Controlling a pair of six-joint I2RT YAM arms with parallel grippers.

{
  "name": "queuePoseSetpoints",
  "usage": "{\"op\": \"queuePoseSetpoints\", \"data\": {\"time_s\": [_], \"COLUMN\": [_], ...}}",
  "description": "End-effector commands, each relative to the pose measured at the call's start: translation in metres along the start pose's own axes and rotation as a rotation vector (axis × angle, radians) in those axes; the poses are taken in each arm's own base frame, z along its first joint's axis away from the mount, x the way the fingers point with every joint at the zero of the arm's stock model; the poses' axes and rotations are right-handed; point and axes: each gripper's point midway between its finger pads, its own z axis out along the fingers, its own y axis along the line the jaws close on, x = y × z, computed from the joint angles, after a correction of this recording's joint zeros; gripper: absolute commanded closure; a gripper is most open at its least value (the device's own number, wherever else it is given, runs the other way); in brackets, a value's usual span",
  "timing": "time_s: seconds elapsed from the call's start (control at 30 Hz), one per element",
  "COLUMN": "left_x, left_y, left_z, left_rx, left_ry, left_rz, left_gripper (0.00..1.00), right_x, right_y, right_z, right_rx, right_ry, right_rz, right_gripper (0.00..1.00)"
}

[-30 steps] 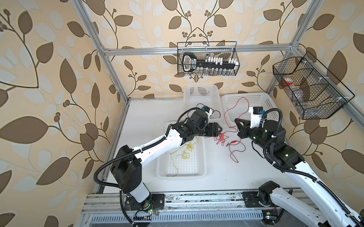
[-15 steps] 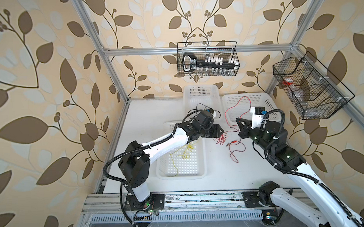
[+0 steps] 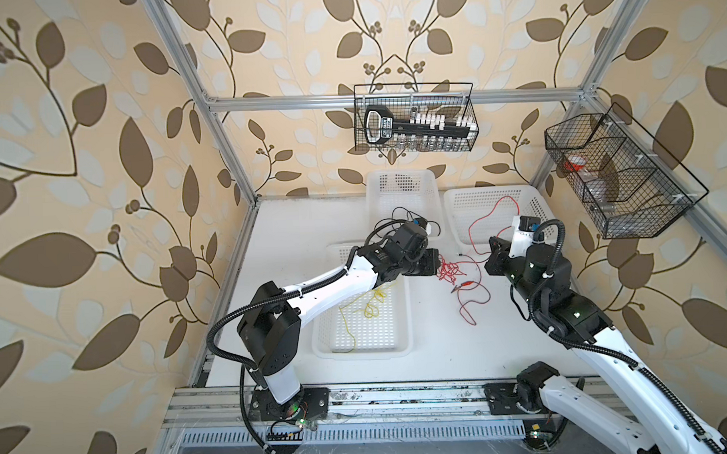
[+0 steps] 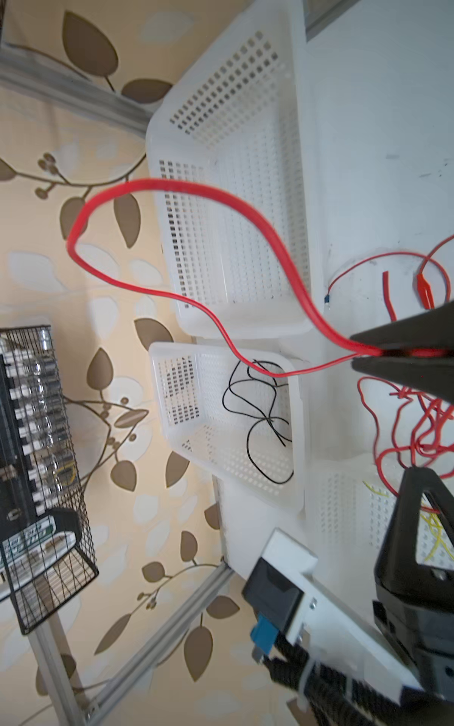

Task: Untangle the cables
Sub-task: 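Hold the red wire up with the right gripper while the left gripper grasps the tangle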

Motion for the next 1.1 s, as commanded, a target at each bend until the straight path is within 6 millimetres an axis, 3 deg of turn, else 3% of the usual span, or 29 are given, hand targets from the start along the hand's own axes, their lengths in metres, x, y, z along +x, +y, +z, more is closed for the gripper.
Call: {"op": "queuePoseSetpoints", "data": {"time_s": [0.0, 0.27, 0.5, 0.63, 0.87, 1.07], "left_x": [0.005, 0.007, 0.001, -0.002, -0.003, 0.002], "left_y": [0.018, 0.053, 0.062, 0.055, 0.027, 0.03], "left_z": [-0.006, -0.025, -0.039, -0.042, -0.029, -0.017], "left_rx": [-0.086, -0.238, -0.273, -0.248, -0.086, -0.082], "left_ry": [-0.002, -0.037, -0.075, -0.085, -0.075, -0.048], "left_rz": [0.033, 0.063, 0.074, 0.091, 0.124, 0.117], "left_gripper": [1.0, 1.0, 1.0, 1.0, 1.0, 0.81], "right_x": [-0.032, -0.031, -0.024, -0.023, -0.015, -0.015], "right_y": [-0.032, -0.078, -0.091, -0.081, -0.021, -0.007], "right_z": [-0.017, -0.032, -0.036, -0.032, -0.009, -0.003], "right_rx": [0.153, 0.338, 0.402, 0.34, 0.002, -0.071], "right_ry": [-0.101, -0.111, -0.098, -0.087, -0.033, -0.024], "right_rz": [0.022, 0.029, 0.021, 0.019, 0.026, 0.048], "right_gripper": [1.0, 1.0, 1.0, 1.0, 1.0, 1.0]}}
